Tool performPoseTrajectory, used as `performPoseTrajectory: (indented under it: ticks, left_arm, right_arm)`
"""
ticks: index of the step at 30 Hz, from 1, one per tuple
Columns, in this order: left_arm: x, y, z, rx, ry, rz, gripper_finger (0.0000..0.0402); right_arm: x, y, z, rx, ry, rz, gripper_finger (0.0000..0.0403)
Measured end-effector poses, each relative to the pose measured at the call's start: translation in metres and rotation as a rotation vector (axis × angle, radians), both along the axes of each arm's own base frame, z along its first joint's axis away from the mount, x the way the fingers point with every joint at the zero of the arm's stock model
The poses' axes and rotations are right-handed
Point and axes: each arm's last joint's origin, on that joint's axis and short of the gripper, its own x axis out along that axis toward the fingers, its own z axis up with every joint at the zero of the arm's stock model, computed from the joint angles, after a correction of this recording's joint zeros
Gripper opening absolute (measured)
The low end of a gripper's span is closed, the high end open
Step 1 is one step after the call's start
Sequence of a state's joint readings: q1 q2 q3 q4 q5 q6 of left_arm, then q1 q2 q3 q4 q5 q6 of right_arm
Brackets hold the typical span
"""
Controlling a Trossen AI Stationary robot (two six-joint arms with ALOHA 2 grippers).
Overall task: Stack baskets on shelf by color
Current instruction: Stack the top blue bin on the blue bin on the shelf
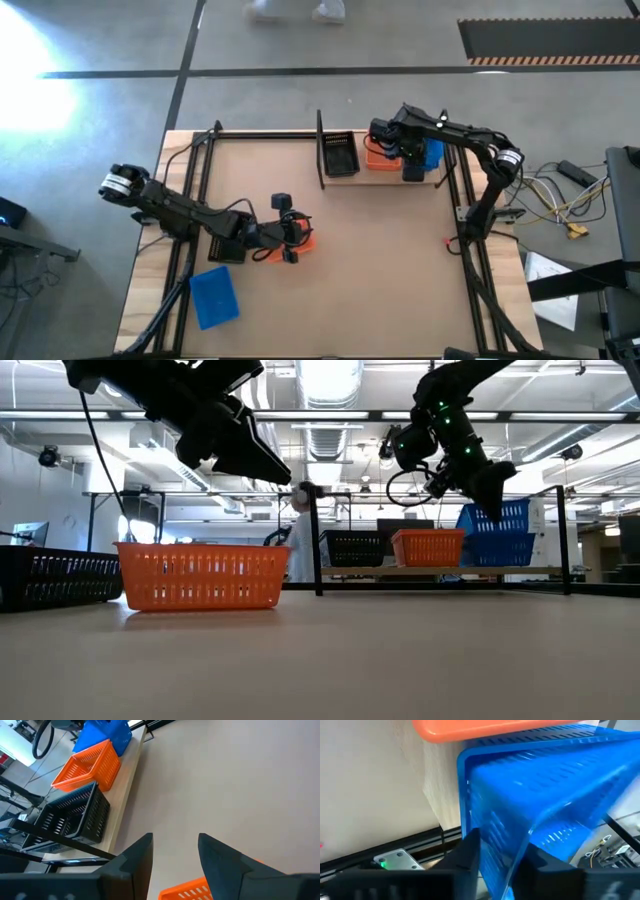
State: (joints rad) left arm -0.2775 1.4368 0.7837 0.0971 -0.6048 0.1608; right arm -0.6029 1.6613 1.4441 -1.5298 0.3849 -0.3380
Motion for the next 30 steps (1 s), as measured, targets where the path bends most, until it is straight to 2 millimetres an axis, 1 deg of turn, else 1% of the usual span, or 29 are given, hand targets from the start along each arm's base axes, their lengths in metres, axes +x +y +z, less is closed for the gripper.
performPoseTrajectory:
  ticks: [4, 7, 11, 14, 17, 19, 23, 26, 30]
  left_arm:
    - [0.000, 0.000, 0.000, 0.000, 0.000, 0.000, 0.0141]
    - [0.000, 0.000, 0.000, 0.000, 0.000, 0.000, 0.0141]
    - [0.000, 0.000, 0.000, 0.000, 0.000, 0.000, 0.0141]
    - [0.000, 0.000, 0.000, 0.000, 0.000, 0.000, 0.0141]
    - [0.000, 0.000, 0.000, 0.000, 0.000, 0.000, 0.0141]
    - [0.000, 0.000, 0.000, 0.000, 0.000, 0.000, 0.0141]
    - [0.000, 0.000, 0.000, -0.003, 0.001, -0.003, 0.0141]
    - [0.000, 0.000, 0.000, -0.016, -0.004, 0.001, 0.0141]
    - [0.000, 0.000, 0.000, -0.024, -0.006, 0.003, 0.0141]
  right_arm:
    - [0.000, 0.000, 0.001, 0.001, -0.001, 0.001, 0.0131]
    - [0.000, 0.001, 0.000, 0.041, -0.023, 0.003, 0.0163]
    - [0.001, 0.003, 0.000, 0.112, -0.060, 0.022, 0.0188]
    - [0.004, 0.003, -0.001, 0.144, -0.096, 0.044, 0.0191]
    - [0.007, 0.000, -0.002, 0.123, -0.135, 0.063, 0.0187]
    - [0.009, -0.002, -0.004, 0.115, -0.153, 0.081, 0.0177]
    - [0.007, -0.002, -0.008, 0.127, -0.145, 0.099, 0.0134]
    - [0.005, 0.000, -0.018, 0.138, -0.133, 0.099, 0.0099]
    - [0.000, 0.003, -0.030, 0.171, -0.098, 0.117, 0.0067]
